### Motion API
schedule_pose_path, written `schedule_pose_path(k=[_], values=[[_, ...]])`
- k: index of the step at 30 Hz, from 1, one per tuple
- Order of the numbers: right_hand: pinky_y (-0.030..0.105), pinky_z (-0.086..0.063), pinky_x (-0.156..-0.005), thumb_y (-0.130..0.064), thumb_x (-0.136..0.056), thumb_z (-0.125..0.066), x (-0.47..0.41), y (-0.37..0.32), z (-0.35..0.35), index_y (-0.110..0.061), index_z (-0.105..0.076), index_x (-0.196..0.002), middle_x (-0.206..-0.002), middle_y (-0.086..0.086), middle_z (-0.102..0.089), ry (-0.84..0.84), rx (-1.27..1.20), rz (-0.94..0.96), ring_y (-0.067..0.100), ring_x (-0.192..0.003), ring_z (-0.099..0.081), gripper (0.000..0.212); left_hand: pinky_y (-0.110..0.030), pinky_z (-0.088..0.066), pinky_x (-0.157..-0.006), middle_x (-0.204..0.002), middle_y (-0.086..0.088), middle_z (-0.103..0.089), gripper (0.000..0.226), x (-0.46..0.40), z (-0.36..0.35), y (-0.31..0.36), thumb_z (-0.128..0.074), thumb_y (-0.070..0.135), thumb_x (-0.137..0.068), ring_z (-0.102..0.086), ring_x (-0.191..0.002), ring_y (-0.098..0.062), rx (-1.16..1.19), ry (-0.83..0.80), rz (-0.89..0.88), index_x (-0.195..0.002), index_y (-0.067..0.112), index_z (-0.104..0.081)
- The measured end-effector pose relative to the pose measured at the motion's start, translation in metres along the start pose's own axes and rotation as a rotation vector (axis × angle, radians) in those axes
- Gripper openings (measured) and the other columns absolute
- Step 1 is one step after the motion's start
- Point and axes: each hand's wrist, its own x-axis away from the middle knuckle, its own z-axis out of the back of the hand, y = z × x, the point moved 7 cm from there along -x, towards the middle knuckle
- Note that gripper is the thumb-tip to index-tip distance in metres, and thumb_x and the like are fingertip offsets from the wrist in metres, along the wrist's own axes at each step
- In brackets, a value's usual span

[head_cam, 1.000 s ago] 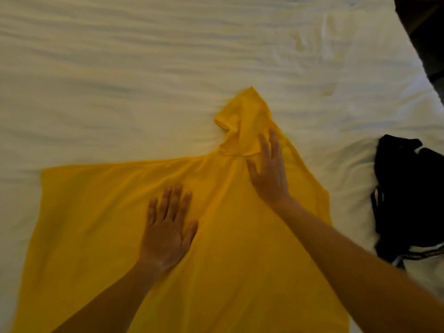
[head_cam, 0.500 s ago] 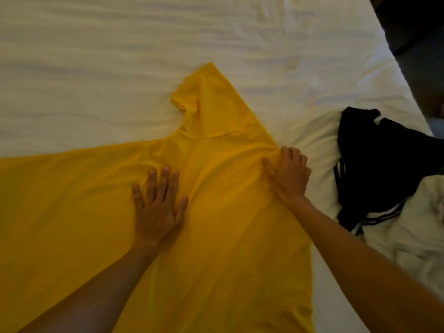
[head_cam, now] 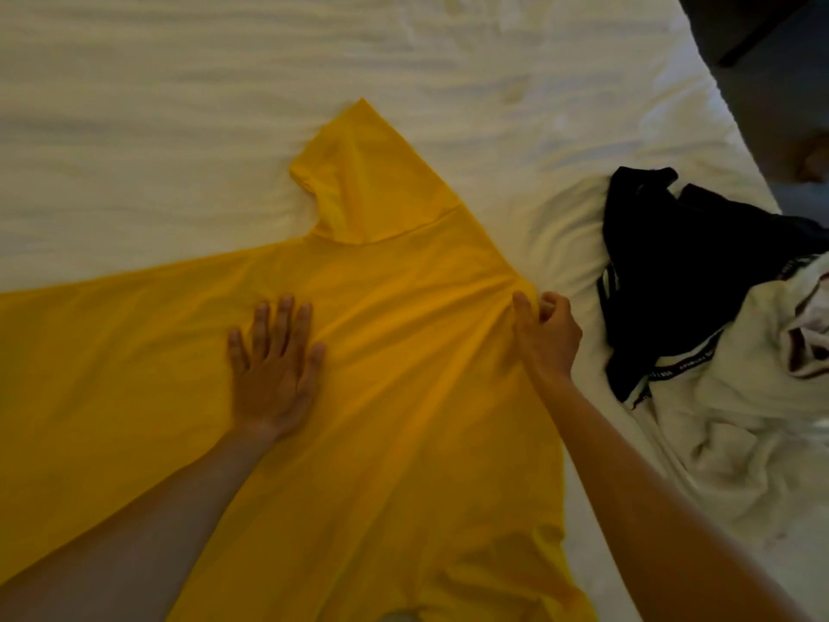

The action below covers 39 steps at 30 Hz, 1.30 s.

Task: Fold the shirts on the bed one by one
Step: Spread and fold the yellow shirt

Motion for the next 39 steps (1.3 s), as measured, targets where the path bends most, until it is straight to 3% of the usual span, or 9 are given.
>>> schedule_pose_path(k=[7,12,16,21,24,27,31,35,39], values=[[0.034,-0.033,-0.056,-0.077,-0.074,-0.054,0.064,0.062,0.029,-0.022,-0.042,-0.064,-0.061,-0.005,-0.042,-0.151,0.095,-0.146,0.018,-0.059,-0.044,0.057,-0.058,0.005,-0.12,-0.165,-0.004,0.013,0.073,0.025,-0.008,0.031,-0.012,0.062,-0.099,0.012,-0.152,-0.029,0.174,-0.059,0.138,-0.157,0.022,0.004],[0.037,-0.054,-0.065,-0.024,-0.082,-0.078,0.062,0.117,0.051,0.0,-0.067,-0.086,-0.088,0.019,-0.067,-0.387,-0.177,-0.527,0.029,-0.074,-0.063,0.027,-0.066,-0.01,-0.115,-0.163,-0.013,-0.015,0.078,0.089,-0.026,0.067,0.0,0.063,-0.097,-0.011,-0.151,-0.038,0.075,-0.072,-0.104,-0.155,0.016,-0.021],[0.039,-0.05,-0.069,-0.041,-0.089,-0.069,0.081,0.122,0.068,-0.004,-0.071,-0.09,-0.082,0.008,-0.069,-0.248,-0.163,-0.312,0.025,-0.077,-0.062,0.036,-0.07,-0.009,-0.113,-0.163,-0.017,-0.016,0.076,0.12,-0.042,0.063,0.002,0.062,-0.098,-0.014,-0.15,-0.039,-0.021,-0.103,-0.055,-0.155,0.019,-0.024],[0.031,-0.044,-0.057,-0.047,-0.089,-0.068,0.128,0.144,0.071,-0.018,-0.06,-0.07,-0.067,-0.004,-0.061,-0.412,-0.009,-0.279,0.015,-0.065,-0.057,0.036,-0.07,-0.009,-0.113,-0.165,-0.015,-0.014,0.071,0.167,-0.058,0.081,-0.008,0.061,-0.099,-0.013,-0.151,-0.038,-0.095,-0.13,-0.223,-0.155,0.023,-0.03],[0.035,-0.036,-0.058,-0.034,-0.095,-0.063,0.141,0.165,0.091,-0.013,-0.05,-0.06,-0.055,0.003,-0.051,-0.253,0.043,-0.194,0.02,-0.059,-0.048,0.043,-0.067,-0.003,-0.115,-0.166,-0.011,-0.01,0.07,0.183,-0.067,0.083,-0.014,0.062,-0.099,-0.006,-0.153,-0.035,-0.14,-0.101,-0.269,-0.156,0.025,-0.026],[0.034,-0.042,-0.058,-0.049,-0.095,-0.058,0.158,0.173,0.097,-0.011,-0.062,-0.074,-0.063,0.002,-0.061,-0.156,-0.06,-0.242,0.016,-0.063,-0.058,0.044,-0.065,-0.003,-0.115,-0.167,-0.008,-0.009,0.07,0.185,-0.069,0.083,-0.016,0.063,-0.098,-0.007,-0.153,-0.034,-0.141,-0.084,-0.266,-0.158,0.026,-0.022],[0.036,-0.039,-0.057,-0.07,-0.08,-0.062,0.195,0.193,0.093,-0.012,-0.055,-0.068,-0.061,0.004,-0.06,-0.357,0.022,-0.235,0.018,-0.06,-0.059,0.059,-0.064,-0.003,-0.116,-0.167,-0.007,-0.009,0.074,0.19,-0.068,0.081,-0.01,0.067,-0.097,-0.006,-0.153,-0.033,-0.126,-0.094,-0.247,-0.158,0.026,-0.02],[0.034,-0.031,-0.054,-0.049,-0.085,-0.071,0.226,0.207,0.099,-0.011,-0.054,-0.067,-0.059,0.0,-0.053,-0.504,0.153,-0.099,0.012,-0.055,-0.047,0.045,-0.065,-0.004,-0.116,-0.167,-0.008,-0.007,0.078,0.209,-0.066,0.089,-0.01,0.068,-0.096,-0.004,-0.153,-0.034,-0.133,-0.116,-0.239,-0.159,0.023,-0.018],[0.024,-0.031,-0.049,-0.043,-0.094,-0.061,0.256,0.24,0.121,-0.022,-0.046,-0.064,-0.055,-0.01,-0.047,-0.367,0.079,-0.155,0.003,-0.051,-0.044,0.04,-0.062,-0.002,-0.118,-0.167,-0.006,-0.006,0.078,0.234,-0.075,0.088,-0.017,0.068,-0.094,-0.003,-0.153,-0.032,-0.121,-0.097,-0.206,-0.159,0.024,-0.018]])
